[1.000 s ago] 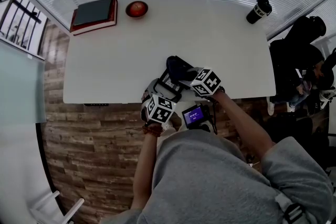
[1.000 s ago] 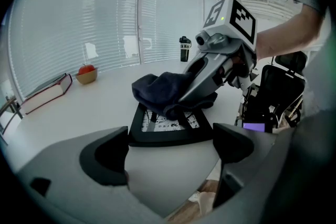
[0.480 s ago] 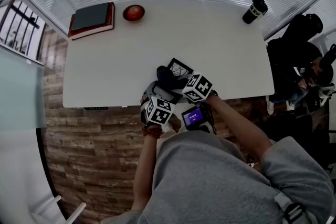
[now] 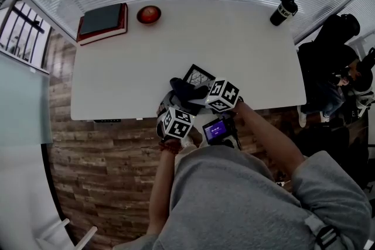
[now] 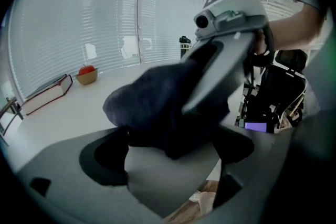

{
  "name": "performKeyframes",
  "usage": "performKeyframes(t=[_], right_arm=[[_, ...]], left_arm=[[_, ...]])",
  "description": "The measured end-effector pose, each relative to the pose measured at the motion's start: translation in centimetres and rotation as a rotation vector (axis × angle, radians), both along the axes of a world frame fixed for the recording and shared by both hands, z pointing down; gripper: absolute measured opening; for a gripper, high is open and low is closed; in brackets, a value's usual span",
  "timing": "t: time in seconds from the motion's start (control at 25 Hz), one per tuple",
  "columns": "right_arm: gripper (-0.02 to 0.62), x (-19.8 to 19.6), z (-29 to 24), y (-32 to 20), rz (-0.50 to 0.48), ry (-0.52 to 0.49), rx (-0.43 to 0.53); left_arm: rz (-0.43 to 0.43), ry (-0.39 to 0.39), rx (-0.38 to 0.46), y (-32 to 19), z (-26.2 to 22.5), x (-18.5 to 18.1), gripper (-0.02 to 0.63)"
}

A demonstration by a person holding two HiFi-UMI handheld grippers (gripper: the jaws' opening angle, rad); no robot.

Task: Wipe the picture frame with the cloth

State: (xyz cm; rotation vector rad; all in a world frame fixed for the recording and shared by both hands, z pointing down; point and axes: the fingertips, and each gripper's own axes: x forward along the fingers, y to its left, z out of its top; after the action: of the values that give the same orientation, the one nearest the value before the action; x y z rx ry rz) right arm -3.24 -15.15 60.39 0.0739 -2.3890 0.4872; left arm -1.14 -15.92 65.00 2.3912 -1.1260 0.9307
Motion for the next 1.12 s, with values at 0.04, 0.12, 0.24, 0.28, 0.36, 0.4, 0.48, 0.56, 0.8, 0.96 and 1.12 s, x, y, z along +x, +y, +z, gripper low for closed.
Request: performKeyframes(t=[0.04,0.12,0.24,0.28,0.36,0.4,0.48,0.56,0.8,0.96,1.12], right_arm=[[0.092,0.5,-1.0,-1.5,0.039,-0.029,0.03],[0.094,1.8,-2.8,-5.6,0.16,-0.067,0.106],[0.094,3.8,-2.4,-10.6,0.291,-0.029,0.19],[0.094,4.3,-1.5,-11.4,0.303,0.005,0.2],[0.094,5.1,0.6,-11.7,0.301,0.077,0.203],[0.094,5.4,1.5,-11.6,0.301,0.098,0.197],[0.094,5.9,2.3,-11.3,0.32,0.101,0.183],[0.092,6.4,2.4,-11.0,0.324,0.112,0.206],[0.092,8.4,2.3,-9.8,0.391,0.085,0.187],[0.091,9.1,2.2,-8.4,0.478,0.002,0.094],[0.091,8.5,2.1,-6.5,0.45,-0.001,0.107]], left_arm=[[0.001,0.0,0.001,0.0,0.0,0.0,0.503],[0.002,-0.001,0.003,0.0,-0.1,0.0,0.503],[0.001,-0.001,0.004,0.1,-0.1,0.0,0.503],[0.0,-0.001,0.004,0.1,-0.1,0.1,0.503],[-0.001,0.0,0.005,0.1,-0.1,0.2,0.503],[-0.002,-0.001,0.006,0.1,-0.1,0.2,0.503],[-0.002,-0.001,0.007,0.1,0.0,0.2,0.503],[-0.002,-0.002,0.006,0.0,0.0,0.2,0.503],[-0.003,-0.004,0.005,0.0,0.0,0.3,0.503],[-0.002,-0.003,0.003,0.0,0.0,0.3,0.503],[-0.002,-0.005,0.003,-0.1,0.0,0.3,0.503]])
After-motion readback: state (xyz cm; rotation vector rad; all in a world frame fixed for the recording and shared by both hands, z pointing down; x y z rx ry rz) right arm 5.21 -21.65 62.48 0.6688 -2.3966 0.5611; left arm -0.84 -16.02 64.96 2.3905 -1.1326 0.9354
